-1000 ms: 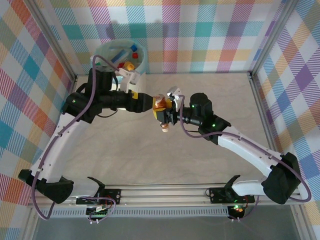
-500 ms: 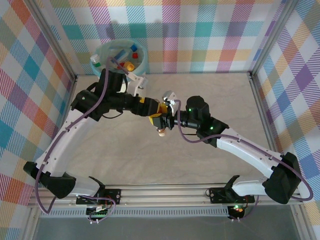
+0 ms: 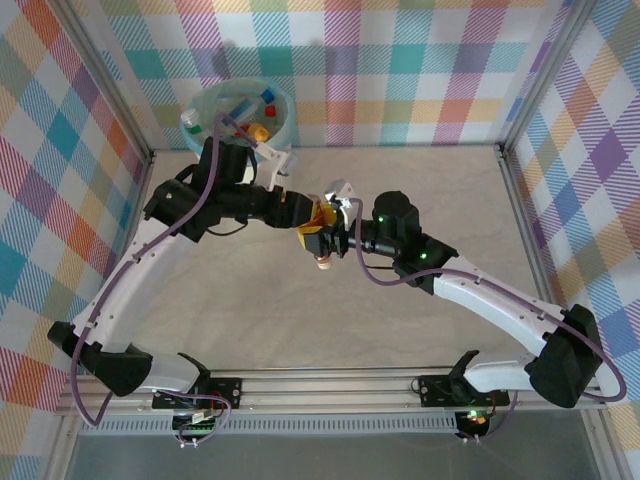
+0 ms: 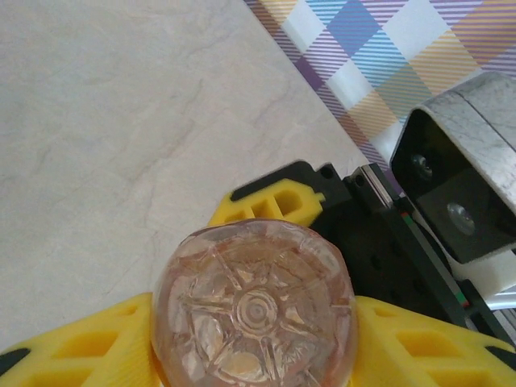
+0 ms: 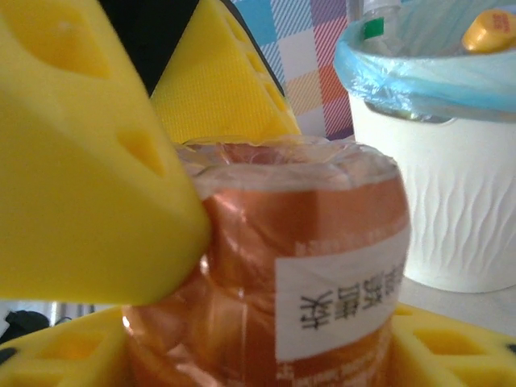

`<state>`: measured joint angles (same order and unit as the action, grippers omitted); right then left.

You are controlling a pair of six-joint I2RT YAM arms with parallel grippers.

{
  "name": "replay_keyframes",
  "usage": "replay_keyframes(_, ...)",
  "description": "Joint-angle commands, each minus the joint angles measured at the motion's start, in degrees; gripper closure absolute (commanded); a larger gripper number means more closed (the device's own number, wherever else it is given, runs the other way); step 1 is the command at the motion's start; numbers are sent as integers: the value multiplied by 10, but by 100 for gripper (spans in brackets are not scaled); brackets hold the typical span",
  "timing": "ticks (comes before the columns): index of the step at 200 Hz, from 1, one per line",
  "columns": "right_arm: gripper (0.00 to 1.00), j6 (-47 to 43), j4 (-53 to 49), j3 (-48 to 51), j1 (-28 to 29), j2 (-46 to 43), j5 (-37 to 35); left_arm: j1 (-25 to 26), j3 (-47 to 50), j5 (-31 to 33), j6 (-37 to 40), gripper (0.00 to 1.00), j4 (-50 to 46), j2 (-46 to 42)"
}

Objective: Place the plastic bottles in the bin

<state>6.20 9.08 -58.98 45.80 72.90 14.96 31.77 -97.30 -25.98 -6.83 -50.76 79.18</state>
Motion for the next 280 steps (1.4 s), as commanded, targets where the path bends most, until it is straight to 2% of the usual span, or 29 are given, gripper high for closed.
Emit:
replay_keyframes(1, 21, -4, 12, -11, 3, -12, -53, 3, -17, 55, -22, 47, 37, -16)
replay_keyframes(18, 13, -1, 19, -7, 3, -25, -104, 1, -44, 121, -31, 50, 54, -24)
replay_keyframes(39, 9, -5, 28, -1, 3, -46, -168, -6, -91, 208, -26, 50, 74, -25)
replay_keyframes(51, 7, -13, 46, 12, 2, -64, -227, -15, -118, 262, -14, 49, 85, -20)
replay_keyframes(72, 4, -34, 89, 42, -3, -94, -310, -49, -178, 342, -1, 53, 109, 4)
replay_keyframes(93, 4, -43, 85, 43, -17, -102, -320, -87, -257, 396, 37, 53, 126, 55)
replay_keyframes(118, 4, -49, 54, 24, -22, -90, -303, -148, -371, 417, 52, 53, 117, 153)
replay_keyframes(142, 4, -52, 35, 9, -22, -78, -287, -197, -486, 405, 43, 54, 101, 253)
replay_keyframes(160, 4, -59, 26, 0, -23, -68, -276, -226, -546, 336, 6, 55, 98, 314)
replay_keyframes(198, 4, -68, 16, -9, -25, -54, -273, -227, -554, 212, -23, 55, 139, 371)
replay_keyframes(280, 4, -60, 4, -6, -27, -41, -268, -192, -554, 179, 68, 50, 71, 439)
